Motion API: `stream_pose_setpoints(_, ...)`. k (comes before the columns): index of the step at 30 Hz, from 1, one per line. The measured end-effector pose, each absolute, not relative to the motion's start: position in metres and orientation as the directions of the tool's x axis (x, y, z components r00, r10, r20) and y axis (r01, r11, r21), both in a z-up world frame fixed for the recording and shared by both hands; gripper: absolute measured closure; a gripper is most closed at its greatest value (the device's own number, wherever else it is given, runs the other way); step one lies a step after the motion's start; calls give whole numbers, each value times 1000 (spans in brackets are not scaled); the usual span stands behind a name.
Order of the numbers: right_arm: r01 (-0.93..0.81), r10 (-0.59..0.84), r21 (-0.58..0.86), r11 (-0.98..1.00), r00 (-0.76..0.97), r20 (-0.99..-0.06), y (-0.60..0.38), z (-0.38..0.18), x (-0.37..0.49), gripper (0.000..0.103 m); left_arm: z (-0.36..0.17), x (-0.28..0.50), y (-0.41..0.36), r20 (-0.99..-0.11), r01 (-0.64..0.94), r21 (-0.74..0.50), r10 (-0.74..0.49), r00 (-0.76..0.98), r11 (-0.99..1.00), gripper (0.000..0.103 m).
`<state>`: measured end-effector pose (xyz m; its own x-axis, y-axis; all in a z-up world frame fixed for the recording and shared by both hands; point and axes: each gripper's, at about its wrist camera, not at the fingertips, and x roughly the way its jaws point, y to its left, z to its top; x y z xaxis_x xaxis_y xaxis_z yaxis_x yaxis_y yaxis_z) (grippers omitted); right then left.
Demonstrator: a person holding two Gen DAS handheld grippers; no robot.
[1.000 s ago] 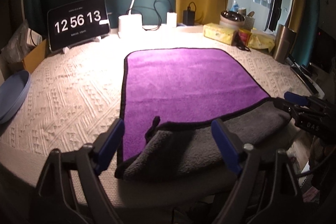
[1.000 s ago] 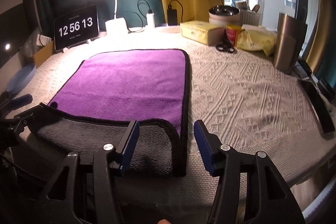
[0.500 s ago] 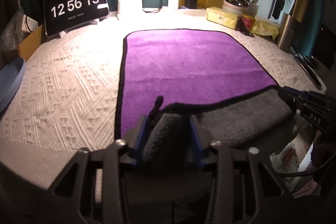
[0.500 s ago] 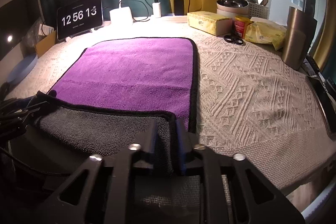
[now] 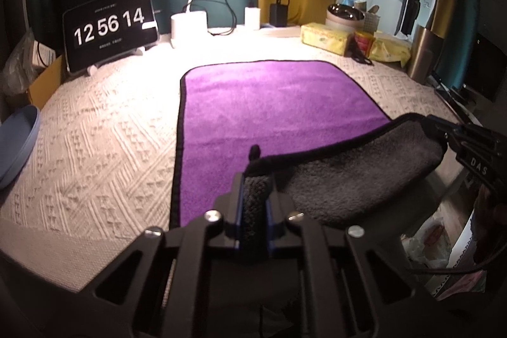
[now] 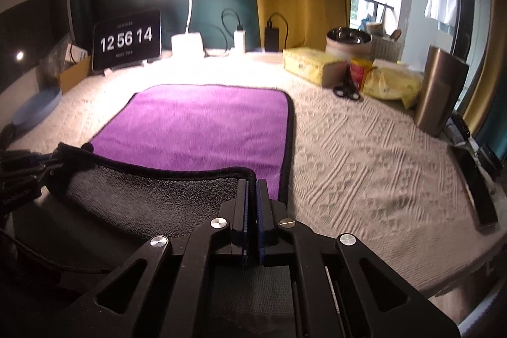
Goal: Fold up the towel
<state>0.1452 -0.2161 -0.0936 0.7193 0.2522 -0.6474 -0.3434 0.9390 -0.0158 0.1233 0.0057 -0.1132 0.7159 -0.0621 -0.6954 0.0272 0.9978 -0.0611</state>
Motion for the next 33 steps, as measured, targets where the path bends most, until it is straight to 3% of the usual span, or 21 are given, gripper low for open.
stream_pose_setpoints(33, -361, 300, -20, 932, 804, -513, -210, -46, 204, 98, -60, 190, 10, -574, 41, -30, -50, 817, 999, 92)
